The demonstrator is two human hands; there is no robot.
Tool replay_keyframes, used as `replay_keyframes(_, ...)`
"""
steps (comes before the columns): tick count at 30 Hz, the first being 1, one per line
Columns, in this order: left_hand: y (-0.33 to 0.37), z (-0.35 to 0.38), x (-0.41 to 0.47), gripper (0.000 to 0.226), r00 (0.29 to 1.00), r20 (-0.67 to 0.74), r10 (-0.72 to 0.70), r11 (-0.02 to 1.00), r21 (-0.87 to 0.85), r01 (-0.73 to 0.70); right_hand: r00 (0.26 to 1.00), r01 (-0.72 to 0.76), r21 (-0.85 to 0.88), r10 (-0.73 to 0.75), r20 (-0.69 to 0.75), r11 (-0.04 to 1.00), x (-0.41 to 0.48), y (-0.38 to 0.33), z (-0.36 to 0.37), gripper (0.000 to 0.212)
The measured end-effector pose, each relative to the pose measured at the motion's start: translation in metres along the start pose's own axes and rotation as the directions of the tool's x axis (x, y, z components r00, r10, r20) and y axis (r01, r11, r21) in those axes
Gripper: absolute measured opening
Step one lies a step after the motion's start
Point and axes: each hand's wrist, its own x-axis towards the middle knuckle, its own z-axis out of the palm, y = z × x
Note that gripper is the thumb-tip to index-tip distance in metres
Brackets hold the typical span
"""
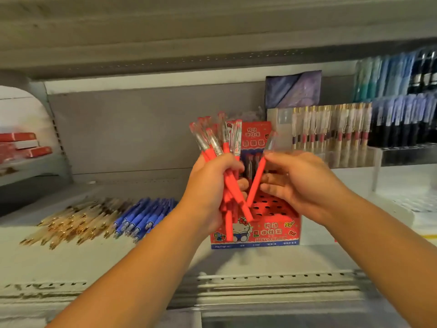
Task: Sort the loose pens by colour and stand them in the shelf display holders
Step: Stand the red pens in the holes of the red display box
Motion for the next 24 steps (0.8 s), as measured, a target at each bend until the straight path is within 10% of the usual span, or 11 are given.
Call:
replay_keyframes(13, 0.03, -0.036, 0.073, 0.022, 0.971, -0.1, 0.217, 0.931, 0.32, -0.176, 0.909, 0.405, -0.637, -0.364, 0.203, 0.656, 0.077, -0.001, 0.031, 0.038)
replay_keyframes(24, 0.021, -0.057, 0.091, 0.016, 0.98, -0.076, 0.185, 0.951, 0.267, -0.159, 0.832, 0.554, -0.541, -0.387, 0.398, 0.633, 0.088, 0.04, 0.021, 0.068)
